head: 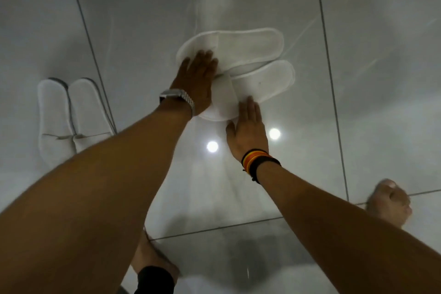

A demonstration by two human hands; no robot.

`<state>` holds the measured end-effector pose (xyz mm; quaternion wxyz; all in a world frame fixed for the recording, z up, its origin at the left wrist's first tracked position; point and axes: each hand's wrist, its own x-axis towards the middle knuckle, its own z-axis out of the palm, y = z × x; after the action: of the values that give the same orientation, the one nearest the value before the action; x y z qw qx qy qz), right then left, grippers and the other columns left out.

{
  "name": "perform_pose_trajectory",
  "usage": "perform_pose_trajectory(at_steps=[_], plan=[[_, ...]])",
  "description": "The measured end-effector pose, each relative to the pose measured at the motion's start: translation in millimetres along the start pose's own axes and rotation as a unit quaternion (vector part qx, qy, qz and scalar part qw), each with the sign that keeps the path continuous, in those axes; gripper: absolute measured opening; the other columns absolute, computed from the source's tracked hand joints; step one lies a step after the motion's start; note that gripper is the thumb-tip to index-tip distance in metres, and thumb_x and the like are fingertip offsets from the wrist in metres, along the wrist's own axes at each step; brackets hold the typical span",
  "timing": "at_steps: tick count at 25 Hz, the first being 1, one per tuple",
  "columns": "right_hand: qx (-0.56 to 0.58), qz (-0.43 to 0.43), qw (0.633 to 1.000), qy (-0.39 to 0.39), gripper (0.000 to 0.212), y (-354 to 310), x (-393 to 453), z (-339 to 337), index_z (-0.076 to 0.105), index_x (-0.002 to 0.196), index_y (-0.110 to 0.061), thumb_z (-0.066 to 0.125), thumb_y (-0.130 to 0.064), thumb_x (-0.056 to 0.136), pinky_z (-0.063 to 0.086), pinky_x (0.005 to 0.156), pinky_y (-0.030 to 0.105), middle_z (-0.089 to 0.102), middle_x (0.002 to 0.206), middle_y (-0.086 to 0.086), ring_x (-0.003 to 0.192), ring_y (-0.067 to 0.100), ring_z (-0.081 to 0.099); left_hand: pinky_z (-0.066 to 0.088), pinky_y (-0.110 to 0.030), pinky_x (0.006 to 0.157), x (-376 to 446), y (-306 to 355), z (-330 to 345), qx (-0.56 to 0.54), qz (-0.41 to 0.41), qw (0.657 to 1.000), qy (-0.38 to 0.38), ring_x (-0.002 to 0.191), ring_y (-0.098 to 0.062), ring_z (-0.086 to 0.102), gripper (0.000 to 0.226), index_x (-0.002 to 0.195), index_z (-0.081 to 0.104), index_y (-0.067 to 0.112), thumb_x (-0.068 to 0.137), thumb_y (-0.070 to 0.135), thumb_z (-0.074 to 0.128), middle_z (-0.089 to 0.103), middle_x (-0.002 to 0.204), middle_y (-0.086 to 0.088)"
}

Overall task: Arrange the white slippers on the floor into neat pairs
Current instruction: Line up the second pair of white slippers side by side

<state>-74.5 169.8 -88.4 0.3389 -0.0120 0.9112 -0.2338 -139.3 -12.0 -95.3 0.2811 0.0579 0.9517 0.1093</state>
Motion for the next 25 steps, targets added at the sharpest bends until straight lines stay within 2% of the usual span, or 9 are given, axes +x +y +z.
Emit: perform_pose_trajectory(at_steps=[2,5,8,10,12,14,16,25], plan=[[-0.051,-0.023,0.998,0.024,0.063,11.1,15.1,-8.1,0.028,0.15,-0.007,0.046,-0.031,0.095,0.03,0.115,0.05,0.015,0.163,0.011,0.15,0.03,0.015,0.019,-0.05,0.122,11.5,8.3,3.6,-0.034,-0.056,0.997,-0.034,0.156,-0.03,0.004,0.067,0.16,0.013,0.012,0.097,0.019,0.036,0.001,0.169,-0.009],[-0.12,-0.052,0.991,0.028,0.059,35.3,46.9,-48.9,0.034,0.148,-0.01,0.046,-0.032,0.095,0.027,0.116,0.05,0.018,0.163,0.009,0.15,0.03,0.016,0.02,-0.047,0.123,10.8,48.1,7.2,-0.109,-0.112,0.988,-0.017,0.153,-0.035,0.014,0.064,0.157,0.023,0.012,0.096,0.025,0.036,0.011,0.168,-0.013],[-0.155,-0.064,0.986,0.023,0.06,61.2,65.5,-98.2,0.024,0.152,-0.014,0.043,-0.031,0.098,0.019,0.121,0.049,0.008,0.165,0.005,0.152,0.026,0.007,0.026,-0.042,0.121,1.5,89.8,4.1,-0.177,-0.106,0.978,0.002,0.149,-0.031,0.025,0.059,0.157,0.026,0.014,0.1,0.02,0.04,0.022,0.165,-0.008],[-0.171,-0.077,0.982,0.022,0.063,71.0,61.1,-113.0,0.017,0.153,-0.014,0.042,-0.032,0.098,0.018,0.121,0.049,0.004,0.165,0.005,0.152,0.025,0.005,0.03,-0.042,0.119,-8.2,103.5,4.0,-0.153,-0.089,0.983,0.055,0.148,-0.028,0.027,0.062,0.157,0.025,0.015,0.097,0.013,0.042,0.023,0.165,-0.005],[-0.151,-0.063,0.987,0.006,0.065,77.9,45.8,-106.9,0.016,0.153,-0.013,0.043,-0.033,0.097,0.022,0.12,0.05,0.004,0.165,0.006,0.152,0.027,0.006,0.022,-0.04,0.123,-11.2,102.4,14.4,-0.134,-0.092,0.985,0.05,0.154,-0.025,0.014,0.067,0.159,0.015,0.015,0.097,0.011,0.04,0.009,0.169,-0.004],[-0.131,-0.039,0.99,-0.017,0.067,84.5,30.4,-95.5,0.015,0.154,-0.013,0.043,-0.035,0.097,0.026,0.118,0.052,0.003,0.165,0.007,0.152,0.027,0.005,0.014,-0.041,0.127,-10.4,101.8,27.8,-0.126,-0.089,0.988,-0.022,0.156,-0.022,-0.004,0.069,0.16,0.001,0.014,0.101,0.015,0.036,-0.008,0.169,-0.004],[-0.137,-0.039,0.99,-0.018,0.067,94.4,30.1,-92.5,0.014,0.154,-0.014,0.042,-0.036,0.098,0.025,0.118,0.052,0.001,0.165,0.006,0.152,0.026,0.003,0.01,-0.04,0.127,-4.7,112.2,35.8,-0.122,-0.087,0.986,-0.069,0.155,-0.023,-0.012,0.069,0.159,-0.007,0.012,0.103,0.019,0.034,-0.017,0.167,-0.006],[-0.107,0.001,0.993,0.056,0.062,197.3,66.7,-173.4,0.026,0.151,-0.014,0.046,-0.033,0.095,0.026,0.117,0.056,0.009,0.165,0.007,0.151,0.031,0.007,0.008,-0.038,0.127,58.8,243.6,34.1,-0.18,-0.01,0.98,-0.084,0.155,-0.025,-0.01,0.065,0.159,-0.001,0.006,0.104,0.024,0.03,-0.017,0.167,-0.01]])
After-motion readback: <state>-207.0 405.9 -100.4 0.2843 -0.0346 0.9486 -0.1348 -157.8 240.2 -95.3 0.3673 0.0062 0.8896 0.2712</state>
